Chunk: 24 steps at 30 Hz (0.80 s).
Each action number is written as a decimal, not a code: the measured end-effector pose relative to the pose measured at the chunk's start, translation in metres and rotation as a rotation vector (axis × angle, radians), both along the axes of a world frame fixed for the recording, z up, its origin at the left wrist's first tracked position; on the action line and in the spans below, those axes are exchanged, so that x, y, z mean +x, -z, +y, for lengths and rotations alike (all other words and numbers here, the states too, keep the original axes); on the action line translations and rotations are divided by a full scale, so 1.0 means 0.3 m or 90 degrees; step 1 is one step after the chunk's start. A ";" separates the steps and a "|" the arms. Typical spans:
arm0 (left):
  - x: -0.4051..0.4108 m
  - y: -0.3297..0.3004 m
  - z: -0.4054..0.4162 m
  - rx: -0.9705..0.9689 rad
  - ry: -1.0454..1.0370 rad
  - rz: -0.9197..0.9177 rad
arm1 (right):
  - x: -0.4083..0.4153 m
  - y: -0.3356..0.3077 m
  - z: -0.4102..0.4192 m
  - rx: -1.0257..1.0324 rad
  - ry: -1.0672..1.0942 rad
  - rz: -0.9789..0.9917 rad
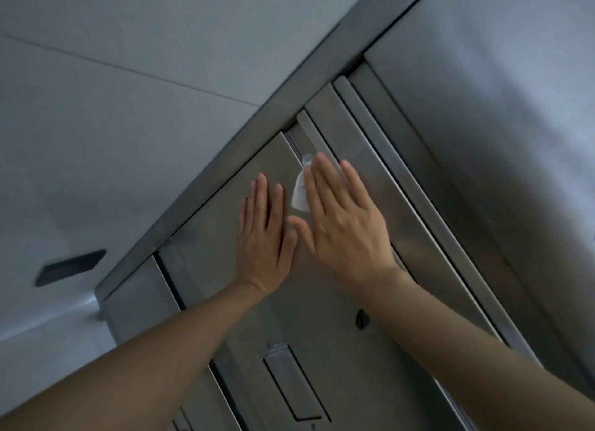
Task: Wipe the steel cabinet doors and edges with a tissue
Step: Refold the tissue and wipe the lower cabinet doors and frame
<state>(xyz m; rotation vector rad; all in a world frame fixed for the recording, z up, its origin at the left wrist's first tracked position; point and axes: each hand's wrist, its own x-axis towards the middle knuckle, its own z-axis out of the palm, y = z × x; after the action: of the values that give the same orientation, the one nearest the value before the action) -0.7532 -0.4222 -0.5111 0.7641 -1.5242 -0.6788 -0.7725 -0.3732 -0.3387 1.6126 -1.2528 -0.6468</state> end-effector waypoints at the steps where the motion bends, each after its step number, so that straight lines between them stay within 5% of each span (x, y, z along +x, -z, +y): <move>1: 0.005 0.000 0.002 -0.002 0.008 0.002 | 0.015 0.007 -0.046 -0.012 0.006 -0.008; 5: 0.028 0.004 0.003 -0.015 0.034 -0.016 | 0.047 0.008 -0.127 -0.018 0.028 -0.048; 13: 0.057 0.008 0.004 -0.021 0.057 -0.104 | -0.006 -0.003 0.254 -0.027 0.048 -0.122; 24: 0.130 -0.002 -0.014 -0.002 0.144 -0.162 | 0.067 0.123 0.296 -0.359 0.004 -0.259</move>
<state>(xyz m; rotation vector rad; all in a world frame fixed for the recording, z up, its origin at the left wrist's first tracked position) -0.7143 -0.4263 -0.5106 0.7018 -1.8634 -0.7670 -0.7522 -0.2844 -0.3756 1.2882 -1.5597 0.0544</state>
